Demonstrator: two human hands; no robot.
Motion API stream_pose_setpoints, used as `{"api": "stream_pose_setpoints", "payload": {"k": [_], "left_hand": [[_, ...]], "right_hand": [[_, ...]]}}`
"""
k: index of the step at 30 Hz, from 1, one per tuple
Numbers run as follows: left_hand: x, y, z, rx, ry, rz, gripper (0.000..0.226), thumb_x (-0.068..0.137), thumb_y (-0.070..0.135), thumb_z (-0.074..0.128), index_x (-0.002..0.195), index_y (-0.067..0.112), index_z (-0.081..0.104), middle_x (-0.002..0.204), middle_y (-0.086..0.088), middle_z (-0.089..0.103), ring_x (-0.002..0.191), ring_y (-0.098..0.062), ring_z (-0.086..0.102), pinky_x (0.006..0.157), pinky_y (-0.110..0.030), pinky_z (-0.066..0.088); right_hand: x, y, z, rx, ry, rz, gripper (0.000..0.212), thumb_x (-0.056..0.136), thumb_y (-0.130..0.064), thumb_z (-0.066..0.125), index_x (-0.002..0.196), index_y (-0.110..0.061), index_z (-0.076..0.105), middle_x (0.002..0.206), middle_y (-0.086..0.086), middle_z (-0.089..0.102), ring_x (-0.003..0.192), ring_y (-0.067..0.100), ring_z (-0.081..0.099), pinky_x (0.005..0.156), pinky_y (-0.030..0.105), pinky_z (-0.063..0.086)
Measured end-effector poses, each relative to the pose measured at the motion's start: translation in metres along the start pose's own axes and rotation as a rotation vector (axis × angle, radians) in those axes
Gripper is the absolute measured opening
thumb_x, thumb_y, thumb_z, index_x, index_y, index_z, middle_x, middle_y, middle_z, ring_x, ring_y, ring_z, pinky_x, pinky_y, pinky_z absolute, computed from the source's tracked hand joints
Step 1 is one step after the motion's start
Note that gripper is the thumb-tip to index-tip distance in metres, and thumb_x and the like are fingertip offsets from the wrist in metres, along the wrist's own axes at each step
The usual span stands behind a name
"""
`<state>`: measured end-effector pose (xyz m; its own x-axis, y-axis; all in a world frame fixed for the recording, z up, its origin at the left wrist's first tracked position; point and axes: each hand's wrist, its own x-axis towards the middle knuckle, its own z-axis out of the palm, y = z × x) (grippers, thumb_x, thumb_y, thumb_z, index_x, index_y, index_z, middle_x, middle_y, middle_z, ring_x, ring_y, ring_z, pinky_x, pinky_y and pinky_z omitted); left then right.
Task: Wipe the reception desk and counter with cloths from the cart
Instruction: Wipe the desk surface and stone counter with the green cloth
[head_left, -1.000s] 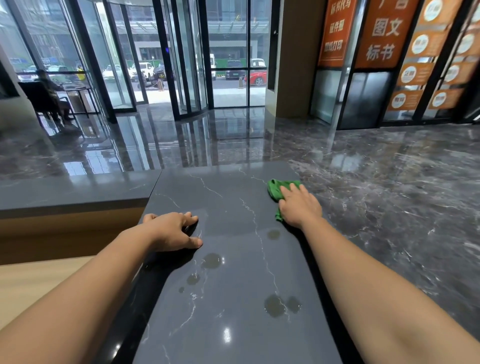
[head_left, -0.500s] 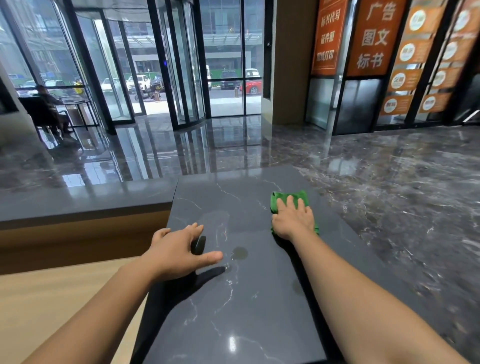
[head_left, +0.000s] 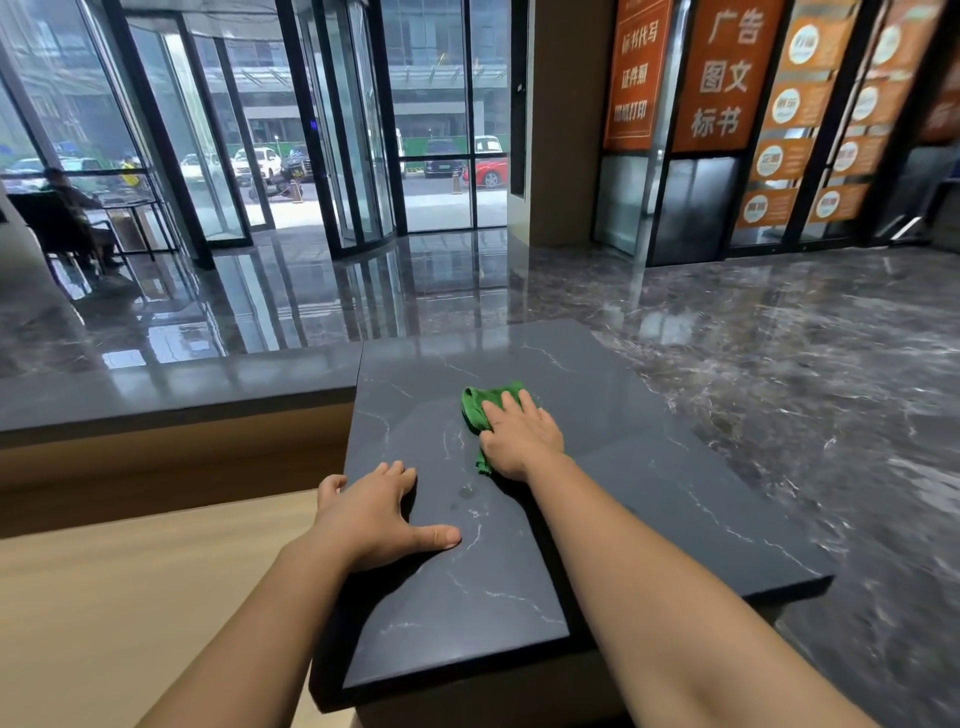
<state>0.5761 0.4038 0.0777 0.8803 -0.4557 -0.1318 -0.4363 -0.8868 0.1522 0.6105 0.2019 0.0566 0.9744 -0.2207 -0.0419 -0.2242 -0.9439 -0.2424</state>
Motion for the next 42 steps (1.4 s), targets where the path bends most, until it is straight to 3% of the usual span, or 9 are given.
{"api": "stream_pose_setpoints", "payload": {"k": [4, 5, 9, 18, 26, 33, 35, 38, 42], "left_hand": [[-0.001, -0.002, 0.002, -0.065, -0.028, 0.017, 0.131, 0.033, 0.101, 0.024, 0.140, 0.027, 0.040, 0.147, 0.008, 0.038, 0.140, -0.008, 0.027, 0.111, -0.040, 0.012], [-0.001, -0.002, 0.002, -0.062, -0.032, 0.012, 0.131, 0.034, 0.101, 0.025, 0.140, 0.026, 0.040, 0.147, 0.008, 0.038, 0.141, -0.008, 0.027, 0.112, -0.040, 0.011], [0.000, -0.001, 0.002, -0.026, -0.014, 0.006, 0.092, 0.068, 0.082, 0.051, 0.139, 0.024, 0.041, 0.146, 0.006, 0.039, 0.138, -0.009, 0.031, 0.112, -0.039, 0.010], [0.011, -0.001, 0.002, 0.015, -0.038, -0.002, 0.091, 0.069, 0.082, 0.052, 0.139, 0.024, 0.042, 0.147, 0.007, 0.039, 0.138, -0.010, 0.032, 0.112, -0.040, 0.011], [0.015, 0.001, -0.001, 0.053, -0.084, -0.029, 0.093, 0.068, 0.084, 0.052, 0.138, 0.023, 0.043, 0.146, 0.007, 0.041, 0.138, -0.013, 0.034, 0.114, -0.044, 0.008], [0.023, 0.001, -0.003, 0.099, -0.114, -0.082, 0.101, 0.060, 0.091, 0.050, 0.137, 0.026, 0.045, 0.139, 0.009, 0.050, 0.134, -0.016, 0.041, 0.111, -0.046, 0.008], [0.024, 0.000, -0.003, 0.093, -0.113, -0.085, 0.101, 0.059, 0.092, 0.050, 0.136, 0.027, 0.046, 0.139, 0.009, 0.051, 0.134, -0.016, 0.041, 0.112, -0.047, 0.007], [0.021, -0.001, -0.005, 0.082, -0.124, -0.088, 0.100, 0.060, 0.091, 0.050, 0.138, 0.027, 0.044, 0.144, 0.008, 0.047, 0.137, -0.017, 0.038, 0.113, -0.047, 0.005], [0.016, 0.000, -0.007, 0.088, -0.129, -0.076, 0.099, 0.064, 0.089, 0.048, 0.141, 0.026, 0.041, 0.148, 0.008, 0.040, 0.140, -0.016, 0.034, 0.114, -0.049, 0.001]], "right_hand": [[-0.003, 0.047, -0.013, -0.019, 0.036, 0.090, 0.057, 0.100, -0.029, 0.030, 0.155, -0.024, 0.017, 0.164, 0.001, 0.005, 0.151, 0.022, -0.002, 0.121, 0.040, 0.009], [-0.004, 0.063, -0.017, -0.032, 0.047, 0.127, 0.057, 0.100, -0.030, 0.030, 0.155, -0.023, 0.017, 0.164, 0.001, 0.006, 0.151, 0.022, -0.001, 0.120, 0.040, 0.011], [-0.016, 0.118, -0.032, -0.054, 0.064, 0.274, 0.058, 0.100, -0.030, 0.029, 0.156, -0.021, 0.016, 0.164, 0.002, 0.005, 0.151, 0.023, -0.001, 0.120, 0.041, 0.012], [-0.018, 0.116, -0.029, -0.075, 0.068, 0.393, 0.058, 0.100, -0.026, 0.028, 0.156, -0.021, 0.012, 0.164, 0.003, 0.000, 0.151, 0.025, -0.001, 0.121, 0.041, 0.007], [-0.035, 0.030, -0.003, -0.085, 0.092, 0.309, 0.058, 0.098, -0.030, 0.030, 0.154, -0.019, 0.017, 0.164, 0.006, 0.006, 0.148, 0.030, 0.009, 0.117, 0.042, 0.012], [-0.054, -0.043, 0.006, -0.197, 0.095, 0.082, 0.050, 0.099, -0.040, 0.028, 0.138, -0.013, 0.045, 0.143, 0.014, 0.042, 0.127, 0.032, 0.033, 0.101, 0.040, 0.028], [-0.054, -0.034, 0.009, -0.180, 0.084, 0.052, 0.050, 0.100, -0.042, 0.028, 0.142, -0.018, 0.038, 0.150, 0.013, 0.034, 0.135, 0.035, 0.025, 0.106, 0.043, 0.024], [-0.048, -0.017, 0.012, -0.097, 0.015, 0.015, 0.055, 0.102, -0.038, 0.025, 0.154, -0.028, 0.015, 0.163, 0.008, 0.005, 0.149, 0.035, -0.004, 0.119, 0.046, 0.006], [-0.038, 0.019, 0.002, -0.041, 0.042, 0.024, 0.052, 0.101, -0.029, 0.029, 0.153, -0.029, 0.021, 0.164, 0.003, 0.005, 0.150, 0.027, -0.001, 0.121, 0.043, 0.007]]}}
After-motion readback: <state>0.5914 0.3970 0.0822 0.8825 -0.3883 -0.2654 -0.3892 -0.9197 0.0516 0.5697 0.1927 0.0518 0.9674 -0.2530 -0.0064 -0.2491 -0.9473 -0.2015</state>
